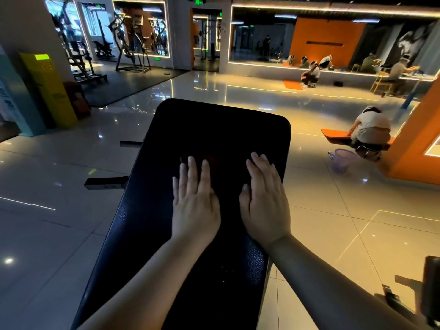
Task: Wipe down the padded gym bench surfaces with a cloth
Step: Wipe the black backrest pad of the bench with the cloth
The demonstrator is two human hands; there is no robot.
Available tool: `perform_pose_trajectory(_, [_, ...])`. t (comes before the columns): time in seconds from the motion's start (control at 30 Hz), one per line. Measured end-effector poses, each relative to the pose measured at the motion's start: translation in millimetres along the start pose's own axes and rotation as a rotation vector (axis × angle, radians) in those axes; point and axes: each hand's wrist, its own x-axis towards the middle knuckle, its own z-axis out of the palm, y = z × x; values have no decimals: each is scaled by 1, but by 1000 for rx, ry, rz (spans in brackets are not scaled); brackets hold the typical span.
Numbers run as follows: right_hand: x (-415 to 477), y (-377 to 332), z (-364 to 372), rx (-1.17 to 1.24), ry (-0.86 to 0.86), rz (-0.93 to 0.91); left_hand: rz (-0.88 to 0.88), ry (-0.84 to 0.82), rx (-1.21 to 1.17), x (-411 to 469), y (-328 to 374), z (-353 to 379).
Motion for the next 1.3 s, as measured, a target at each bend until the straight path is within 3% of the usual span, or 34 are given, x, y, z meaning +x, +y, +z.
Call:
perform_pose_trajectory(0.17, [-3, 6, 1, 80, 54, 69, 343, -134, 147, -28, 16, 5])
perform_pose_trajectory(0.37, [-2, 7, 0, 177, 89, 84, 72, -12, -8, 12, 12, 0])
perform_pose_trajectory(0.47, [-4, 8, 0, 243, 130, 85, 272, -84, 99, -12, 34, 13])
perform_pose_trajectory(0.57, [-3, 11, 1, 283, 131, 72, 462, -125, 212, -28, 13, 10])
perform_pose_trajectory(0.67, [-1, 12, 1, 224, 105, 45, 289, -74, 158, -13, -16, -1])
perform_pose_trajectory(0.77, [-1, 11, 0, 151, 59, 40, 115, -28, 29, -14, -3, 1])
perform_pose_trajectory(0.87, [-3, 10, -6, 140, -4, 44, 260, -113, 59, -45, 18, 12])
perform_pose_trajectory(0.97, [-19, 5, -12, 174, -114, 40, 425, -130, 189, -55, -14, 6])
perform_pose_trajectory(1.13, [-53, -2, -10, -31, -224, -53, -17, -24, -17, -50, -28, 2])
perform_pose_trajectory(1.2, [-59, -2, -13, -19, -275, -70, 17, -83, -20, -68, -4, 10])
perform_pose_trajectory(1.3, [-67, -3, -20, 58, -346, -87, 208, -191, 43, -90, 4, 10])
